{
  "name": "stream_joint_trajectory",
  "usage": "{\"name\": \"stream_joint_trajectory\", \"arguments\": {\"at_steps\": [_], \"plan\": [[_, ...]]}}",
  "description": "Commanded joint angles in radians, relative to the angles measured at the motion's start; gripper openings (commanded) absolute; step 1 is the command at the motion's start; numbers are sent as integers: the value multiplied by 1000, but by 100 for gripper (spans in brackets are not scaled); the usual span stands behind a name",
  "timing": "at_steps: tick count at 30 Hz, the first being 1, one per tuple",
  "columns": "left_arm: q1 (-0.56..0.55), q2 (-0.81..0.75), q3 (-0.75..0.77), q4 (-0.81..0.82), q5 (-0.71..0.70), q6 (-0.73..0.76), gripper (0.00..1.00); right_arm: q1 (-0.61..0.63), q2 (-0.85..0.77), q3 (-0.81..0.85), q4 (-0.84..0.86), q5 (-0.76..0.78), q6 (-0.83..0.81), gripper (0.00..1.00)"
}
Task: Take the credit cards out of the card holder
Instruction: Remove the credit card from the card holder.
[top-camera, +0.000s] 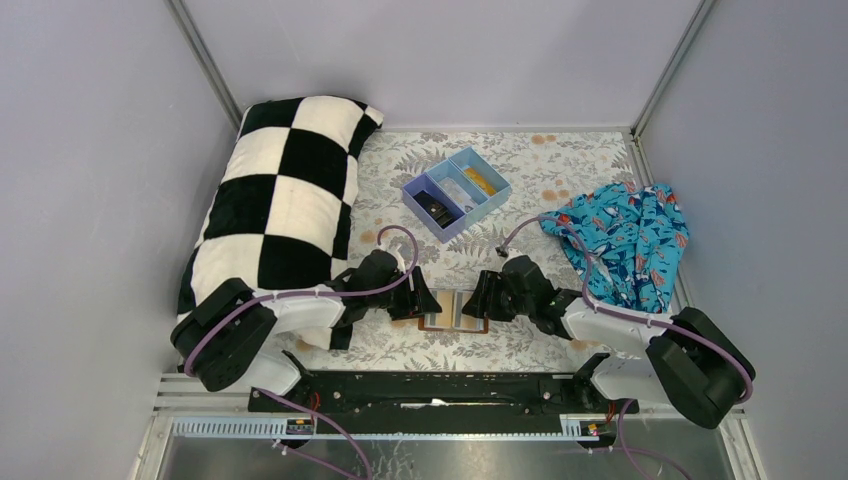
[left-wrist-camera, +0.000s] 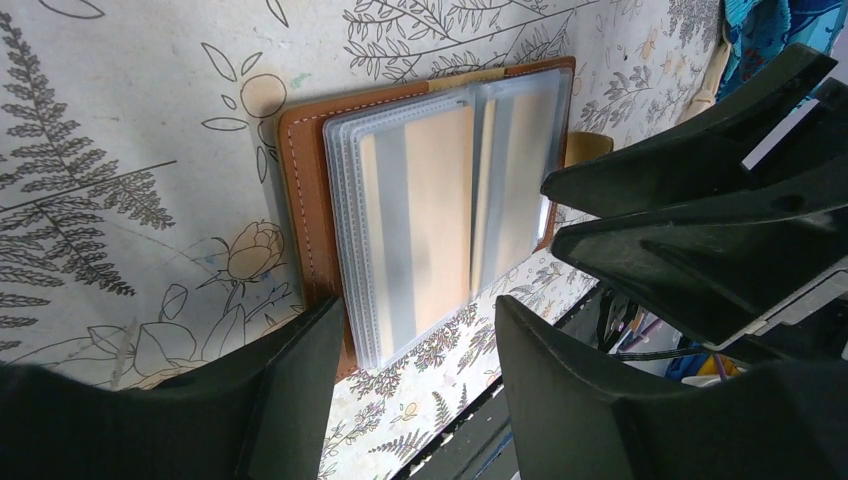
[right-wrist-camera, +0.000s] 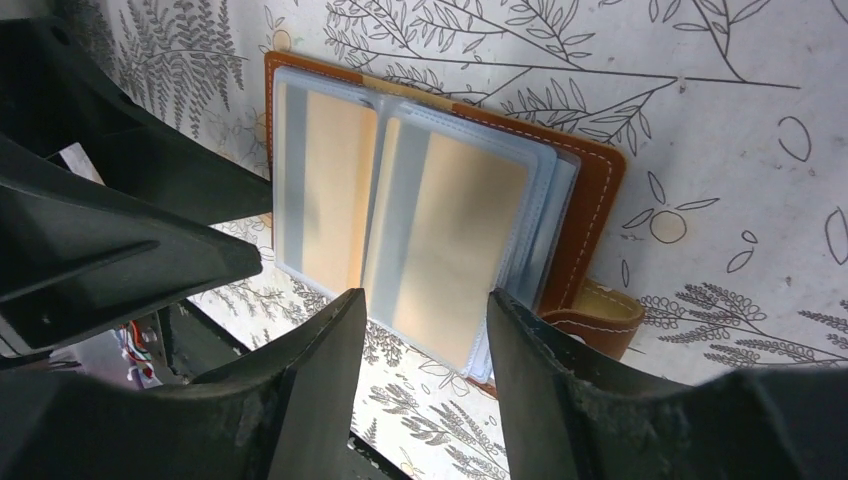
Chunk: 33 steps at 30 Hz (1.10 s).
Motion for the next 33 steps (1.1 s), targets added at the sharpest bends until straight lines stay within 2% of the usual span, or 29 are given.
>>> {"name": "stream_joint_trajectory", "arguments": {"at_steps": [1, 9, 15, 21, 26, 33], "plan": [[-2, 10, 3, 20, 1, 3, 62, 6, 16, -12, 3, 55, -7, 56], [-1, 16, 21, 6, 3, 12, 61, 5, 8, -18, -6, 70, -7, 57], [-2, -37, 31, 22, 16, 21, 48, 5, 22, -20, -13, 81, -16, 58], [-2, -43, 65, 14, 48, 23, 46, 5, 63, -36, 35, 59, 3, 58], [-4, -93, 75, 11, 46, 23, 38, 5, 71, -42, 45, 57, 9, 58], [-4, -102, 90, -54, 11, 40, 35, 5, 22, -46, 9, 88, 9, 58]]}}
